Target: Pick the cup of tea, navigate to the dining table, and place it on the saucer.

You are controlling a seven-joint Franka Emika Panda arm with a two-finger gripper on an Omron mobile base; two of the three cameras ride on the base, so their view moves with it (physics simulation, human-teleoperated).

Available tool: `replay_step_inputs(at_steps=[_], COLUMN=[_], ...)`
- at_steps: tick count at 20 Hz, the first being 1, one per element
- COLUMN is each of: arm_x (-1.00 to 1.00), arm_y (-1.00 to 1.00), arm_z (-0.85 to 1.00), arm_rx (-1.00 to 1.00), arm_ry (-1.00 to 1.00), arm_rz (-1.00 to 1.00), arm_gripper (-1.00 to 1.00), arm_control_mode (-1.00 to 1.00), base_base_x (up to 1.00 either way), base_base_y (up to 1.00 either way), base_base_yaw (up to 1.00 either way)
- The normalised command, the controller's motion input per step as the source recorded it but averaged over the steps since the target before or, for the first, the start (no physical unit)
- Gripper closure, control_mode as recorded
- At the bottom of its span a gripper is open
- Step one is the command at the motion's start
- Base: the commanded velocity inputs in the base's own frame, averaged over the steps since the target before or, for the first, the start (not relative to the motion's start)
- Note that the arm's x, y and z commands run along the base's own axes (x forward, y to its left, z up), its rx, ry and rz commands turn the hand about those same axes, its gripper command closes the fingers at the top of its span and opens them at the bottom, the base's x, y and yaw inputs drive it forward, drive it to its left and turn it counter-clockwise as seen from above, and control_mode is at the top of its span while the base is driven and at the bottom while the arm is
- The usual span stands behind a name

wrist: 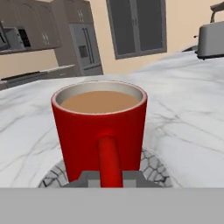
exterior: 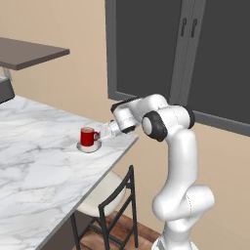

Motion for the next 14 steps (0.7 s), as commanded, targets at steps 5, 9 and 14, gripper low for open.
replay_step_inputs(at_steps=[5,9,14], arm_x=[0.0,-0.03,-0.19], arm_y=[0.0,0.0,0.0], arm_z=[0.0,-0.09,-0.28], arm_rx=[-0.07,-0.02,-0.01], arm_ry=[0.01,0.0,0.0], arm_rz=[0.01,0.01,0.0], arm_gripper=[1.0,1.0,1.0], arm_control_mode=[-1.0,-1.0,-1.0], base_base_x=[0.0,0.0,0.0], base_base_y=[0.0,0.0,0.0], base_base_yaw=[0.0,0.0,0.0])
